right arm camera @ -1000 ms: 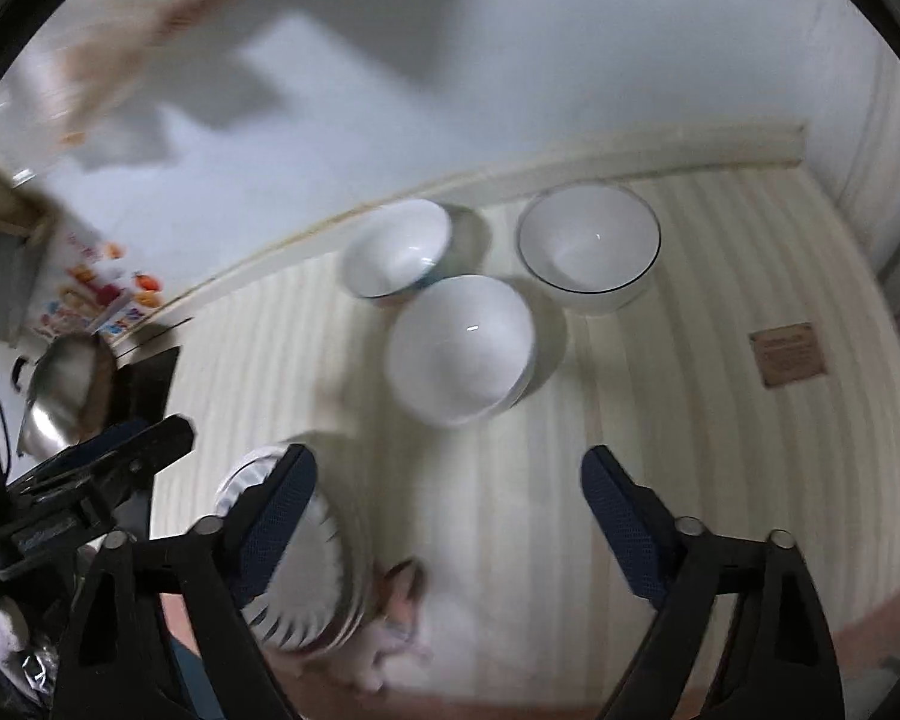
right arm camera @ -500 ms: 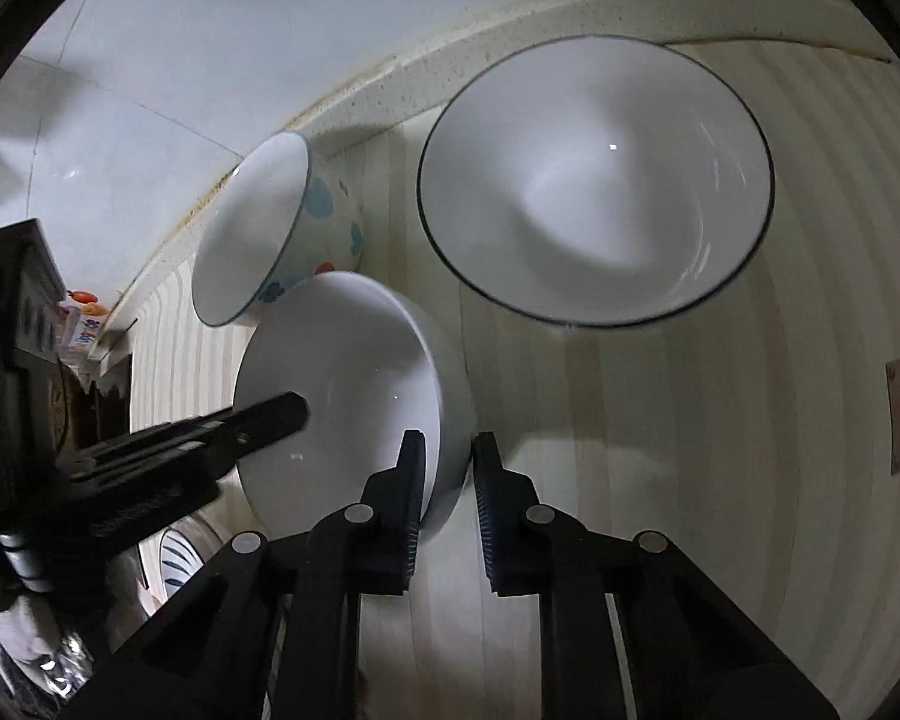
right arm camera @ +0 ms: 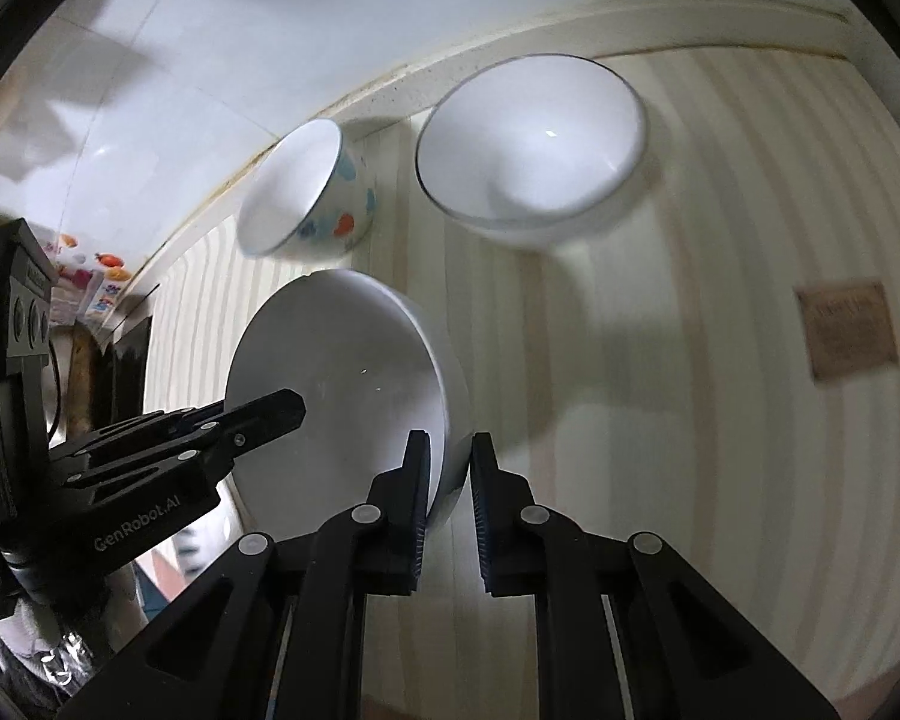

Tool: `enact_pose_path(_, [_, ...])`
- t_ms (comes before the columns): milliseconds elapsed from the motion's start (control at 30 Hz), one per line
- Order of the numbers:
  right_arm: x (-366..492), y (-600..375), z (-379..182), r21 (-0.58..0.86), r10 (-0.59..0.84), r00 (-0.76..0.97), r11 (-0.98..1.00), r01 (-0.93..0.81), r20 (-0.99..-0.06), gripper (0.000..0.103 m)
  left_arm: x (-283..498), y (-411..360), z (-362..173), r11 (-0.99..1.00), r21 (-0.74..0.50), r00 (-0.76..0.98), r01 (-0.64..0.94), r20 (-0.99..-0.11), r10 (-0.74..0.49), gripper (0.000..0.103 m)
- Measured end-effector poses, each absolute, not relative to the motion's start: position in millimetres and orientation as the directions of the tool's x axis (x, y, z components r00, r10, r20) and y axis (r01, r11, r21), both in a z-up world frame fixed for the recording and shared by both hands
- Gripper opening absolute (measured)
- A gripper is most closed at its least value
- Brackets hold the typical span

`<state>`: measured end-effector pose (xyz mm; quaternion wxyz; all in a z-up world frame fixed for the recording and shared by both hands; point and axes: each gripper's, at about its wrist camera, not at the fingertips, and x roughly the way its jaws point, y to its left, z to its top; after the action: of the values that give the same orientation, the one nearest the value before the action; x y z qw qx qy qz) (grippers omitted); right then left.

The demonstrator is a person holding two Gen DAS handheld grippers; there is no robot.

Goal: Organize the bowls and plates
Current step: 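Carry the white bowl with both grippers toward the black-rimmed bowl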

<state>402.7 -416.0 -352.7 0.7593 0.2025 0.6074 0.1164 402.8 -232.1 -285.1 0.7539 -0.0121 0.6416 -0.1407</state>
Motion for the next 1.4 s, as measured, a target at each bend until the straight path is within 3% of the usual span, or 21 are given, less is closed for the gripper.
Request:
enact_pose_path(267, [333.0,-436.4,-360.2,0.445,0.424,0.174,0.889,0.104,-0.889,0.015,362.9,-244.0,-305.5,0.953,-0.199,0.053,0.231,-0.975,-0.216,0.016])
enact_pose_path(600, [309.7,-453.9,-389.3,0.444,0.430,0.119,0.883,0.149,-0.895,0.015,360.1,-275.2,-334.1,0.947,-0.158,0.007,0.279,-0.986,-0.167,0.016])
enact_pose_path(900, [332.9,-472.9,-363.8,0.448,0.436,0.109,0.881,0.152,-0.893,0.017,395.8,-267.4,-282.9,0.954,-0.151,0.071,0.260,-0.982,-0.175,0.020])
enact_pose_path(967, [345.1,-485.7,-349.5,0.460,0.438,0.152,0.872,0.167,-0.886,0.026,418.5,-269.3,-271.7,0.956,-0.165,0.111,0.245,-0.974,-0.196,0.028])
enact_pose_path(1067, [373.8,-507.7,-330.7,0.471,0.430,0.225,0.864,0.180,-0.874,0.044,457.4,-275.2,-269.9,0.956,-0.191,0.126,0.221,-0.967,-0.222,0.028])
enact_pose_path(1133, [399.1,-517.9,-324.6,0.457,0.404,0.268,0.871,0.179,-0.875,0.048,480.5,-277.8,-271.5,0.958,-0.200,0.130,0.207,-0.964,-0.230,0.028])
enact_pose_path(1400, [487.2,-530.7,-346.0,0.489,0.417,0.306,0.846,0.214,-0.856,0.048,543.2,-317.4,-308.9,0.948,-0.234,0.050,0.214,-0.967,-0.250,0.028])
